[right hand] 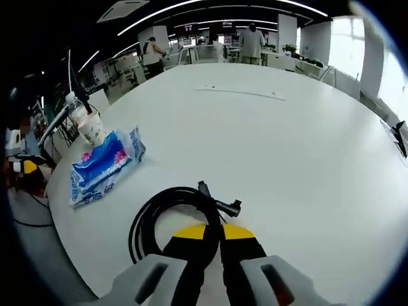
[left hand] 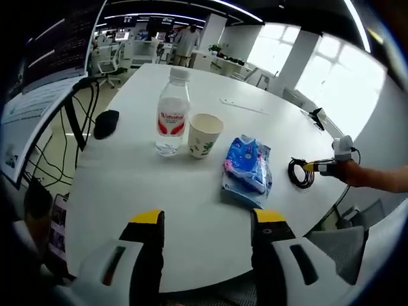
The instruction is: Arrange the tabletop items into an orderly group along one side of the table until the central work area is clear of visible clutter.
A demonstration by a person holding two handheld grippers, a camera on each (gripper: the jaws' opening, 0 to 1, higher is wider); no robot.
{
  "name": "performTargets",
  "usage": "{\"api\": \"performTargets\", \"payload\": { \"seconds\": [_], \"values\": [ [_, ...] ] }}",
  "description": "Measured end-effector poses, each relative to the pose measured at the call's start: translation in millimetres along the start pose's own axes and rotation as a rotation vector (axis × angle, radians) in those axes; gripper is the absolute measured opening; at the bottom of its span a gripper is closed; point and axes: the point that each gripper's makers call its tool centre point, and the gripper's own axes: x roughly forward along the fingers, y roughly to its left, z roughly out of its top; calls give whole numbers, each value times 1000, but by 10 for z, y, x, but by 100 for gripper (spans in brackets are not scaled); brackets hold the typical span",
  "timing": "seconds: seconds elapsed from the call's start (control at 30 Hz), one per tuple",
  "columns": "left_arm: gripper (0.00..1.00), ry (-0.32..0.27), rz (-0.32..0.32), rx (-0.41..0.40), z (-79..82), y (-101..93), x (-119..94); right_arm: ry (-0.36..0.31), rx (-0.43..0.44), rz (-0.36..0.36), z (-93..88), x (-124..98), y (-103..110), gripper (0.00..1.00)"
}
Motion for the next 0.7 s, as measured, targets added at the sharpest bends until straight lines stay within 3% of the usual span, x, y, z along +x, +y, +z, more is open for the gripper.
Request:
{"api": "performTargets", "payload": {
  "seconds": [0.5, 0.7],
  "values": [
    [55, -16, 22, -1, 46, -7, -50, 40, -56, 34, -64, 41, 11, 5],
    [55, -34, 24, -8, 73, -92, -84, -2, -60, 35, 53, 31, -21, 5]
  ]
}}
